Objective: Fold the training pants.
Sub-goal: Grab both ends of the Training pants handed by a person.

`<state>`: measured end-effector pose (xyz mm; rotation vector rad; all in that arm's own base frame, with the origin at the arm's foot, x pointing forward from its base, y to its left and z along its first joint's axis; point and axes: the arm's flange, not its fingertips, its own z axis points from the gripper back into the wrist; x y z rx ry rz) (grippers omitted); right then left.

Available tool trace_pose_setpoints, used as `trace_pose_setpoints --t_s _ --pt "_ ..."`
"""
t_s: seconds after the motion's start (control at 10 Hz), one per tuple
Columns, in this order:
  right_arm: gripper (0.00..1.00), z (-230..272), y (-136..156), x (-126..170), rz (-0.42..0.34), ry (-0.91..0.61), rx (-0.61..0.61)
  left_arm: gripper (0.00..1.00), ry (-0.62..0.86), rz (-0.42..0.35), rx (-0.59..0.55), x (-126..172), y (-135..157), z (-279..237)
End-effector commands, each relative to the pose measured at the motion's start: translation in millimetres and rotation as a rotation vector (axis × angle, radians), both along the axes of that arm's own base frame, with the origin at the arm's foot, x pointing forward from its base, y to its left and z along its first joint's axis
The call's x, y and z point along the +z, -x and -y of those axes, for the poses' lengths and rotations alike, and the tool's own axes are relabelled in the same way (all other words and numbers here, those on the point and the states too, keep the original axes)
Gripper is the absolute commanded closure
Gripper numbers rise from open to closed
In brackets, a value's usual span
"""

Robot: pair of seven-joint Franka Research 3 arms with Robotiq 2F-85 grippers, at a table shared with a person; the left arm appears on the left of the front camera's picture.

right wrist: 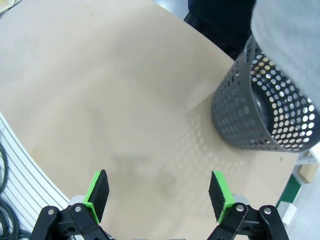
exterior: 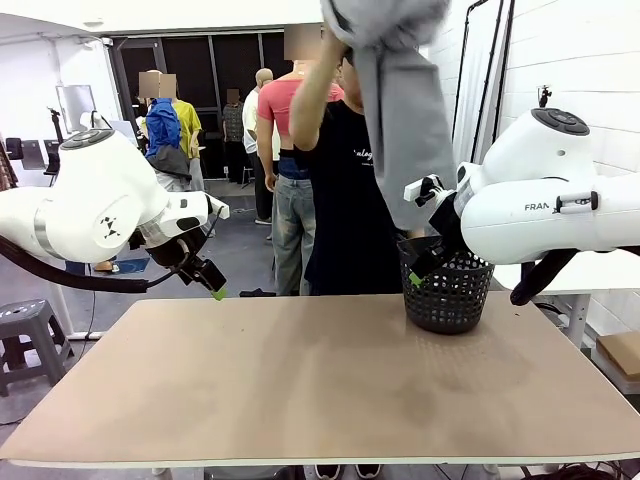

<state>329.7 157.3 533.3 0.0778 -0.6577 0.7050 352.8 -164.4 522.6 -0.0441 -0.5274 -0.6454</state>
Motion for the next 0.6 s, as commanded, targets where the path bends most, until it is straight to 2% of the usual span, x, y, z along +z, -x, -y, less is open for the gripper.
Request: trace_pose_setpoints --t_s 0.0,0.5 --pt "0.00 0.0 0.1 0.0 -0.001 -0.002 0.002 0.00 0.001 -0.002 0.001 0.7 -2.1 0.0" --pt "0.00 0.0 0.1 0.0 -0.001 -0.002 0.002 0.00 0.001 -0.002 0.001 0.7 -2.1 0.0"
